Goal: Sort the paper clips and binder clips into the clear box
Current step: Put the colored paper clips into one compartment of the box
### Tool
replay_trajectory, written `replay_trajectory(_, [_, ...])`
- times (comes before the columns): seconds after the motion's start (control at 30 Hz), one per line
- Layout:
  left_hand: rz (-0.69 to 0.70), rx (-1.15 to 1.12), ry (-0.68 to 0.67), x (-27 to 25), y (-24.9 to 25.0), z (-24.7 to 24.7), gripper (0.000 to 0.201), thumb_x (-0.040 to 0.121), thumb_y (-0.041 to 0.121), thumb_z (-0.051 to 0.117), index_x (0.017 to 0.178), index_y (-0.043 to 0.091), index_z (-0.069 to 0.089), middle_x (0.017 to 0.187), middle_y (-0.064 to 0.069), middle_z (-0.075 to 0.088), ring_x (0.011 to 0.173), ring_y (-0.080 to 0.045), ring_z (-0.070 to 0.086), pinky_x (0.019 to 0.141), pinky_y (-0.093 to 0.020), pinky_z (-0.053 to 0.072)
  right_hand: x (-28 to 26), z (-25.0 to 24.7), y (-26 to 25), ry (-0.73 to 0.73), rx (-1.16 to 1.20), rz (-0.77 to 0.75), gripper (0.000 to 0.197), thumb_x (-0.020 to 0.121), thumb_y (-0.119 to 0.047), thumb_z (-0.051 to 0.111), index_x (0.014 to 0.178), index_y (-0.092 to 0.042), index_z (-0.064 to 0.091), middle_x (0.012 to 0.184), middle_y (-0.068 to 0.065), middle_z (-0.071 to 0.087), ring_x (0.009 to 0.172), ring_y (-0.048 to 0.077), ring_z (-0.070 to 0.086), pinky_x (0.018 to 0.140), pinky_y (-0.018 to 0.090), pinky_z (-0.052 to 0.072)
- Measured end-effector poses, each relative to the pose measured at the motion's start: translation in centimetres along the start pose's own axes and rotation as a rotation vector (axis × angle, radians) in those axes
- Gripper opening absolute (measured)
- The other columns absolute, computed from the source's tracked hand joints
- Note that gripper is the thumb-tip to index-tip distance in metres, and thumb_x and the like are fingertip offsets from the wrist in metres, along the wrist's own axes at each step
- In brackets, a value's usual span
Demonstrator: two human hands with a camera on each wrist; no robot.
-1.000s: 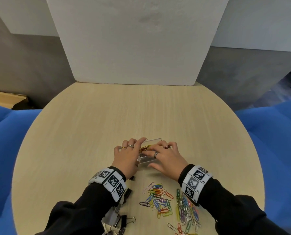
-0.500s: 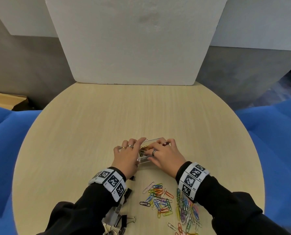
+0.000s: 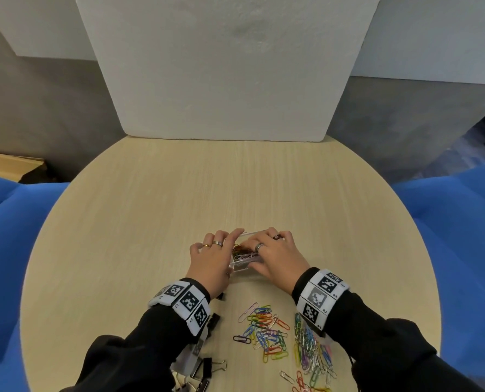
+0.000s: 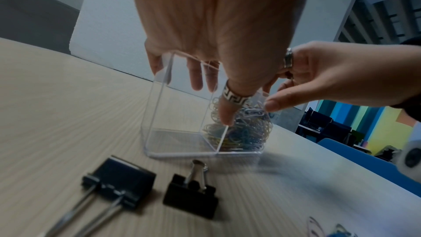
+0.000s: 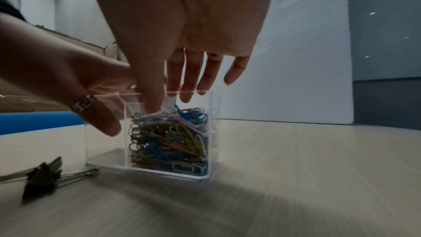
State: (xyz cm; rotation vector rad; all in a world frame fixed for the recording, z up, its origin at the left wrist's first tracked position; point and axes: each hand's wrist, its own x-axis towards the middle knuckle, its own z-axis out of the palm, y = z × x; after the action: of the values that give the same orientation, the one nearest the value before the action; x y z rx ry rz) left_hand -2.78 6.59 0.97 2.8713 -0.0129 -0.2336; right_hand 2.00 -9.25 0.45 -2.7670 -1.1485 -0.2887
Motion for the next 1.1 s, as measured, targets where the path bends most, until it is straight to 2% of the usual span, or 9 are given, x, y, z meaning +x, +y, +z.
replay_trajectory(0.17, [0.008,0.003,0.002,0.1,-0.1,0.1,0.084,0.085,0.019,0.057,0.145,0.035,0.001,0.138,0.004,0.03,0.126,-0.017,0.03,0.1,-0.037,0.027,-0.7,-1.1,1.3,-0.027,-0.05,0.065,0.024,0.062,-0.042,0.079,0.074,-0.025,0.068,0.077,-0.01,0.064,0.076,0.017,0.059,0.07,0.032,0.025])
replay_trajectory(0.4, [0.013,0.008,-0.001,0.1,-0.1,0.2,0.084,0.086,0.021,0.057,0.145,0.035,0.0,0.138,0.004,0.03,0.126,-0.017,0.03,0.099,-0.037,0.028,-1.4,-0.7,0.8,-0.05,-0.015,0.117,0.018,0.065,-0.04,0.077,0.08,-0.032,0.071,0.081,-0.013,0.064,0.081,0.014,0.052,0.074,0.033,0.028])
replay_trajectory(0.53, [0.012,0.005,0.006,0.1,-0.2,0.3,0.084,0.085,0.02,0.058,0.145,0.036,0.0,0.137,0.005,0.03,0.124,-0.017,0.031,0.098,-0.037,0.028,-2.2,-2.8,0.4,-0.009,0.207,0.191,0.018,0.082,-0.039,0.051,0.083,-0.027,0.064,0.083,-0.01,0.062,0.081,0.013,0.052,0.075,0.031,0.034])
replay_trajectory(0.67, [0.021,-0.014,0.012,0.1,-0.2,0.3,0.084,0.084,0.019,0.058,0.145,0.036,0.003,0.136,0.004,0.032,0.122,-0.017,0.033,0.095,-0.036,0.029,-4.5,-3.4,-1.9,-0.368,0.482,0.126,0.022,0.089,-0.035,0.05,0.101,-0.022,0.064,0.101,-0.004,0.061,0.093,0.007,0.048,0.088,0.03,0.042])
replay_trajectory(0.8, [0.028,-0.005,-0.002,0.1,-0.4,0.3,0.083,0.085,0.019,0.057,0.145,0.035,0.003,0.136,0.004,0.032,0.123,-0.018,0.032,0.096,-0.037,0.029,-6.4,-0.6,-4.2,-0.655,0.353,-0.132,0.053,0.086,-0.037,0.056,0.136,-0.024,0.041,0.141,0.0,0.038,0.127,0.02,0.03,0.104,0.039,0.028])
replay_trajectory(0.87, [0.03,0.002,-0.01,0.1,-0.3,0.3,0.084,0.085,0.019,0.058,0.145,0.035,0.002,0.137,0.004,0.031,0.124,-0.018,0.031,0.097,-0.037,0.029,-7.0,0.3,-4.2,-0.685,0.282,-0.221,0.061,0.081,-0.038,0.063,0.136,-0.025,0.04,0.144,0.0,0.037,0.13,0.025,0.032,0.102,0.043,0.034])
replay_trajectory(0.97, [0.031,0.001,-0.001,0.1,-0.3,0.3,0.084,0.085,0.019,0.058,0.145,0.035,0.002,0.137,0.004,0.031,0.124,-0.018,0.031,0.097,-0.037,0.029,-8.8,0.3,-3.4,-0.674,0.174,-0.267,0.054,0.069,-0.045,0.072,0.119,-0.035,0.055,0.131,-0.01,0.053,0.116,0.019,0.054,0.081,0.03,0.053])
replay_trajectory(1.03, [0.031,-0.005,0.005,0.2,-0.2,0.2,0.085,0.084,0.019,0.059,0.145,0.035,0.002,0.138,0.003,0.031,0.125,-0.018,0.031,0.099,-0.038,0.029,-10.1,-0.1,-2.7,-0.66,0.165,-0.241,0.04,0.075,-0.046,0.06,0.114,-0.04,0.058,0.129,-0.015,0.055,0.115,0.016,0.056,0.079,0.026,0.054])
replay_trajectory(1.1, [0.019,-0.004,-0.017,0.1,-0.1,-0.1,0.084,0.085,0.019,0.058,0.146,0.034,0.002,0.14,0.002,0.03,0.128,-0.019,0.029,0.104,-0.042,0.025,-11.0,-1.0,-1.8,-0.684,0.206,-0.197,0.04,0.083,-0.046,0.04,0.117,-0.038,0.058,0.133,-0.014,0.052,0.124,0.017,0.048,0.092,0.03,0.049])
